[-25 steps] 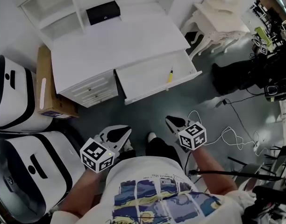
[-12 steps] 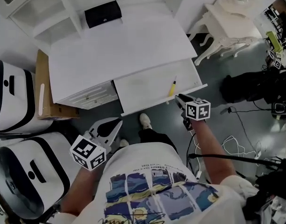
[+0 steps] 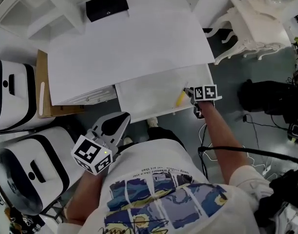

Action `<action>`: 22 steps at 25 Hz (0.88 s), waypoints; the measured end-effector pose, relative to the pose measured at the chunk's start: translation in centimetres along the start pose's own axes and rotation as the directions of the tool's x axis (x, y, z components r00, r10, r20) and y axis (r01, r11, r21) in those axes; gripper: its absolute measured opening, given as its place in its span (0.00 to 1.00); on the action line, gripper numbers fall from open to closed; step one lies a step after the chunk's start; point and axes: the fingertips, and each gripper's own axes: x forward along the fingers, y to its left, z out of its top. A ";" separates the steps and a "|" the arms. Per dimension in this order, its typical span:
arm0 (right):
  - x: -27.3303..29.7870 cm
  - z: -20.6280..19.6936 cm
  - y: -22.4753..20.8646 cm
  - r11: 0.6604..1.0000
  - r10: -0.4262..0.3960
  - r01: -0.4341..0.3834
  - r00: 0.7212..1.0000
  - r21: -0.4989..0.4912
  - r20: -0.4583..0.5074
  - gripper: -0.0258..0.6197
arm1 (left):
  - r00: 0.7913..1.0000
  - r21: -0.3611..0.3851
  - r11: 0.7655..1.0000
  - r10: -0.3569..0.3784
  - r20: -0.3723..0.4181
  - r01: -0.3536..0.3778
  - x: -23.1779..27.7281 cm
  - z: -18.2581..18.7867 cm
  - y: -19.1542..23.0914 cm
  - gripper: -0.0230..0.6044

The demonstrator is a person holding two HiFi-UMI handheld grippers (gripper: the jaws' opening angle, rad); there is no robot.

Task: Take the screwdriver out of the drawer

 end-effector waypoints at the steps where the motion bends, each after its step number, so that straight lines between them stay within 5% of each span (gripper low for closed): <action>1: 0.9 0.0 -0.4 1.000 0.001 0.000 0.999 0.014 -0.037 0.26 | 1.000 -0.006 1.000 0.013 -0.001 -0.013 0.3 0.2 0.2 0.06; 11: 6.4 -1.1 -2.9 0.974 0.006 0.056 0.962 0.218 -0.273 0.31 | 0.993 -0.061 0.992 0.115 0.013 -0.114 1.4 1.2 2.4 0.06; 22: 8.8 -3.7 -4.6 0.942 0.003 0.140 0.906 0.305 -0.424 0.34 | 0.985 -0.106 0.979 0.173 0.006 -0.172 1.8 1.2 3.5 0.06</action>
